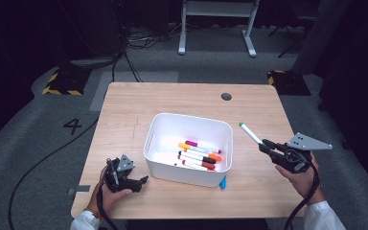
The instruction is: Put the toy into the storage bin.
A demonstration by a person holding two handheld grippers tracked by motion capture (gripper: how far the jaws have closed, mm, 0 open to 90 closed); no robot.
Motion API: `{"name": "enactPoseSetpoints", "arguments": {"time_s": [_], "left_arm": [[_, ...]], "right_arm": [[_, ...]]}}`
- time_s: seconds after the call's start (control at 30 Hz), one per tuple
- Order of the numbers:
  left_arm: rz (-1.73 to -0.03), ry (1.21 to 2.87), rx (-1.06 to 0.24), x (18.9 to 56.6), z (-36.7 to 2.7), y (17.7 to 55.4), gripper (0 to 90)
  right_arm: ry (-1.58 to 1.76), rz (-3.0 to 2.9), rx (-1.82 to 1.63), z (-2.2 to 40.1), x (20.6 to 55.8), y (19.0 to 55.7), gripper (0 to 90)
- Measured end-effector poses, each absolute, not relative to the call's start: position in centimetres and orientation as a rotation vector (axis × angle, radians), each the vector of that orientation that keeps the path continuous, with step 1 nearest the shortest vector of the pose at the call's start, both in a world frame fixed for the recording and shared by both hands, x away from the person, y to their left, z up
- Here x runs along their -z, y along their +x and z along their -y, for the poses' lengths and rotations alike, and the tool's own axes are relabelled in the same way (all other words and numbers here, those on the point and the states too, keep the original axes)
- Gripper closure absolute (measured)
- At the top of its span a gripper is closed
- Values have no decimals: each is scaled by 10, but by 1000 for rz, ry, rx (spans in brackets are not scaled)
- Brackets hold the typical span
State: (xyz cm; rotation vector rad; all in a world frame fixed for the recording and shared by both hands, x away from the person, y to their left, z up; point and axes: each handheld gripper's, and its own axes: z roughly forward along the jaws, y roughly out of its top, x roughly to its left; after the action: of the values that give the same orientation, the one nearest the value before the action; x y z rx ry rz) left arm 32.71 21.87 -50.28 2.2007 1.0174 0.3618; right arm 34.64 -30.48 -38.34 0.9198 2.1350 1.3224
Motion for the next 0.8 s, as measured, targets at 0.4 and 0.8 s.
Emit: {"name": "enactPoseSetpoints", "arguments": {"time_s": [0.4, 0.8], "left_arm": [[-1018, 2201, -362, 503, -219, 327, 154], [-1017, 2200, -362, 503, -219, 327, 155]], "right_arm": [[694, -2231, -1360, 248, 328, 352, 745], [580, -2378, -1327, 187, 329, 366, 744]]}}
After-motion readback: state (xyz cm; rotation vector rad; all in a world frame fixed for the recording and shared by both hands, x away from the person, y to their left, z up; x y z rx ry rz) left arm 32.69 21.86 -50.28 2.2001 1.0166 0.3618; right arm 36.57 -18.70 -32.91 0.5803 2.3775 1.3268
